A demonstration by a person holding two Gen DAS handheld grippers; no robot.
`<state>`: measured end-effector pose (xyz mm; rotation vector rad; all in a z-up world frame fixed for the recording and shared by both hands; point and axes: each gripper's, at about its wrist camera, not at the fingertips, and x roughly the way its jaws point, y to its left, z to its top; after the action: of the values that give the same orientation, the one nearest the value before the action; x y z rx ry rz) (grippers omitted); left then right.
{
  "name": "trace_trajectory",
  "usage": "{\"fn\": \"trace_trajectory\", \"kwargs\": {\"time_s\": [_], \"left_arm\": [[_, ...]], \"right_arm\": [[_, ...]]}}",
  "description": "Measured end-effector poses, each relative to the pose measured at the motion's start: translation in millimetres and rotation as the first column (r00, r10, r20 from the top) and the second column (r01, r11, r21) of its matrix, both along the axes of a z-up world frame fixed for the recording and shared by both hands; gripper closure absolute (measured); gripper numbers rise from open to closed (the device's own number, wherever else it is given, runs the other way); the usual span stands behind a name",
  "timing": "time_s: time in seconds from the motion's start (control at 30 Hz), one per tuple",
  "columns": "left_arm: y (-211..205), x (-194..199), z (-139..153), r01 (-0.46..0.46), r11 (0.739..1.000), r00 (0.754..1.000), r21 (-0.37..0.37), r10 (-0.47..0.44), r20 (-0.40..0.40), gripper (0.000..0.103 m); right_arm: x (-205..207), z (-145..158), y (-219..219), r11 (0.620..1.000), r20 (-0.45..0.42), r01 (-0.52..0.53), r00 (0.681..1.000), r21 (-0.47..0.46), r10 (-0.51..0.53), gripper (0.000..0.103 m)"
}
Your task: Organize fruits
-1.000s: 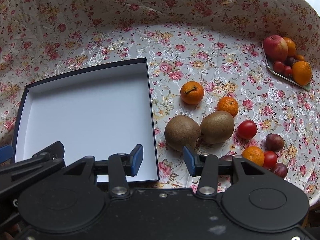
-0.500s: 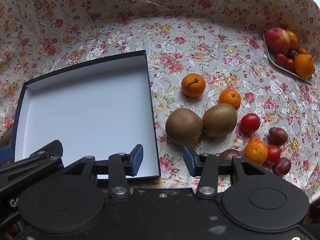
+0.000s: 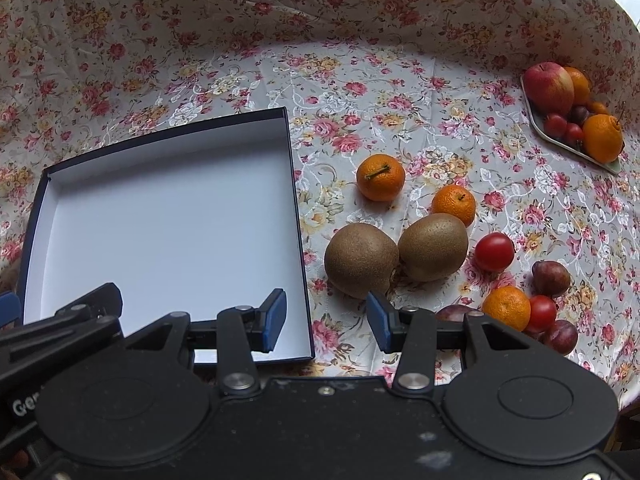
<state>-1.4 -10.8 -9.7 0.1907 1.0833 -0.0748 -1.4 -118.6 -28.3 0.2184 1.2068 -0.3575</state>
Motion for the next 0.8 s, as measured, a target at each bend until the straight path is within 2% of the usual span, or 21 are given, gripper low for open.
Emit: {"fn": "trace_trajectory", "kwargs": {"time_s": [0.4,0.8], "left_arm": [[-10,0,4,0.012,0.999,1.000,-0.040,-0.012,0.000,0.014],[-64,-12,6,0.123,0.991,0.992,-0.059,-0.123,0.005,0.014]], "right_arm": [[-6,-1,-14,1.000,-0.024,0.011,1.000,0.014,-0.011,0.056],[-34,6,-71,0.990,-0.022,0.130,0.991,0.062,-0.129,0.056]]}}
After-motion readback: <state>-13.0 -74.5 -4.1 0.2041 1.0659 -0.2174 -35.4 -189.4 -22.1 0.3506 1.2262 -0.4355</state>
